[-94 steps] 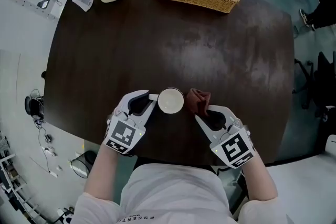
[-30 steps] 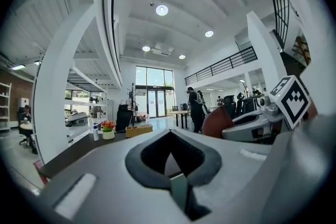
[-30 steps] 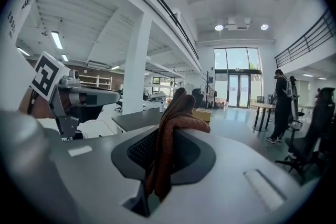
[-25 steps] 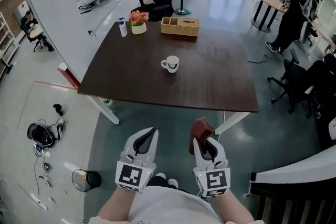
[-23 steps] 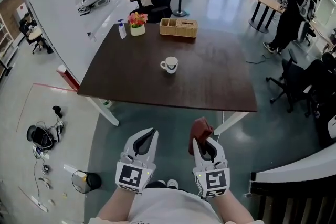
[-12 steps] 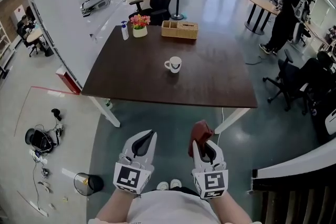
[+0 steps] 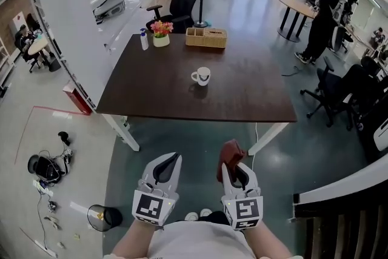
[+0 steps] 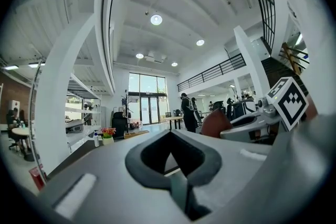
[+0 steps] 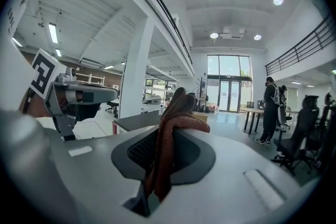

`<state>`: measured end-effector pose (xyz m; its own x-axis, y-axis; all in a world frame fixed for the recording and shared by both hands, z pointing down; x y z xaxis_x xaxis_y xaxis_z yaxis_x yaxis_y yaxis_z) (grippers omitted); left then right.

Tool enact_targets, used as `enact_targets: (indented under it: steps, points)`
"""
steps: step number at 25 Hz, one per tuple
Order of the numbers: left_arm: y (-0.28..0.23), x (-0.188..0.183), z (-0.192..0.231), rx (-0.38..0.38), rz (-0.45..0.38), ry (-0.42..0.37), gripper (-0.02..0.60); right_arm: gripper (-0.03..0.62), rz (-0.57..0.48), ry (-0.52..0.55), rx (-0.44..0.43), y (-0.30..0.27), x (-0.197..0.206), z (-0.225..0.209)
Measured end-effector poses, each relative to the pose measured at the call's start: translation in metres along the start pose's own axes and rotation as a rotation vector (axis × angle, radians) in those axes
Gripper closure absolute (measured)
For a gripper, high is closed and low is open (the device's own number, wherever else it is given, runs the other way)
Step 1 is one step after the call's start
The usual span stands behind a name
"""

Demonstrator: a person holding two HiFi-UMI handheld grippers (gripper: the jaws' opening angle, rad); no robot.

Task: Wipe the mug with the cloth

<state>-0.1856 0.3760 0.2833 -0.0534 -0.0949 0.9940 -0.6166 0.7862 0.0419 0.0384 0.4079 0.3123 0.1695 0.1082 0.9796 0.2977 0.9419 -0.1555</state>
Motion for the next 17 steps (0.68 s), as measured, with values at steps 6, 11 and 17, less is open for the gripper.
enact_targets:
  steps: [6,11,17]
  points:
    - [0.004,0.001,0.006,0.005,-0.001,0.018,0.581,0.516,0.004,-0.005,0.007,-0.002,-0.001,0.004]
    - [0.006,0.011,0.012,0.0,0.024,-0.006,0.581,0.516,0.014,-0.006,0.007,-0.002,0.0,0.005]
    - [0.003,0.012,0.012,0.012,0.027,-0.006,0.581,0.516,0.016,0.002,0.005,-0.005,-0.001,0.004]
Point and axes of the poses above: the fingertips, and each gripper's own axes: y backward along the fingers, z to its left, x out of its underside, the point moved 10 cm from there along y, backward along the fingers, and after that the axes turned 1 degree about z, right-handed, at the moved point
